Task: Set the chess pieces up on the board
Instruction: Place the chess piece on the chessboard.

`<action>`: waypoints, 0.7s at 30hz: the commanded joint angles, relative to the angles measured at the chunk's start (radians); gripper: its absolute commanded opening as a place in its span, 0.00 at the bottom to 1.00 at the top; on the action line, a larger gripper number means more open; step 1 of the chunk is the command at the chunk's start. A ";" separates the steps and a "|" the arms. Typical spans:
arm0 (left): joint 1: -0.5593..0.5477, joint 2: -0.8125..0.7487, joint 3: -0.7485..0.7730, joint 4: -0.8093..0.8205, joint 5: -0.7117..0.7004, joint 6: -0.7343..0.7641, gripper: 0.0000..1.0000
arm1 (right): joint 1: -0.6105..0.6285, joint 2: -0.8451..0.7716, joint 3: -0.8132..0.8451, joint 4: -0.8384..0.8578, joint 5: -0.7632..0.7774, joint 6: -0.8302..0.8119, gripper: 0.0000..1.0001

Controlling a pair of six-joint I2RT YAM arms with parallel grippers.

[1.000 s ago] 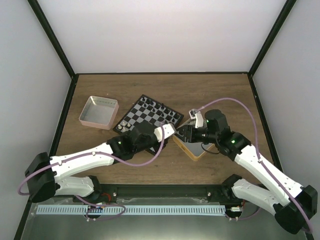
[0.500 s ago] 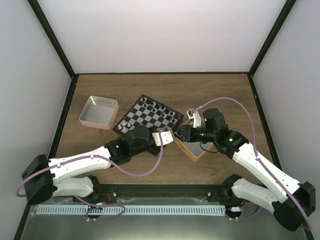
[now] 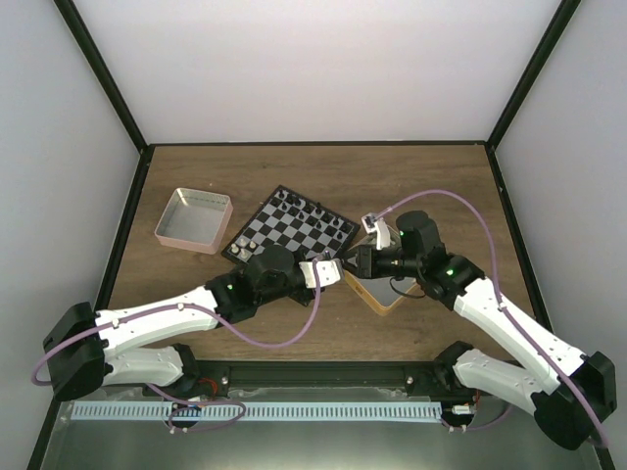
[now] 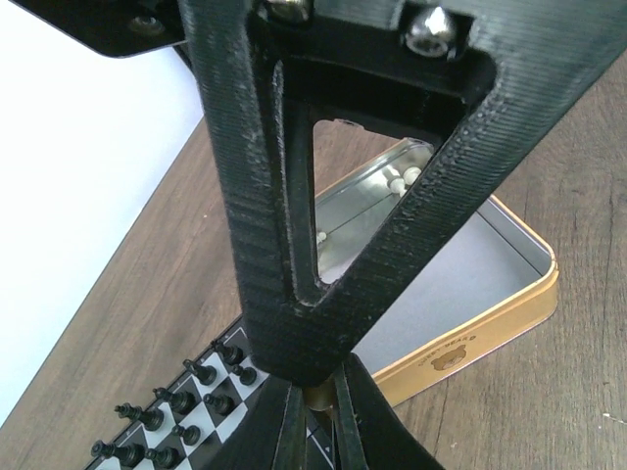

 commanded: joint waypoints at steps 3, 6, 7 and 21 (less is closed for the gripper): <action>-0.006 -0.013 0.026 0.021 0.028 0.004 0.07 | -0.003 0.006 -0.010 0.065 -0.096 0.031 0.14; -0.006 -0.019 0.026 0.012 0.019 -0.006 0.08 | -0.004 -0.004 -0.019 0.080 -0.094 0.048 0.12; -0.006 -0.020 0.026 0.009 0.017 -0.010 0.08 | -0.004 -0.007 -0.021 0.083 -0.091 0.051 0.12; 0.001 -0.032 0.050 -0.042 -0.109 -0.381 0.68 | -0.004 -0.091 -0.083 0.213 0.111 0.119 0.11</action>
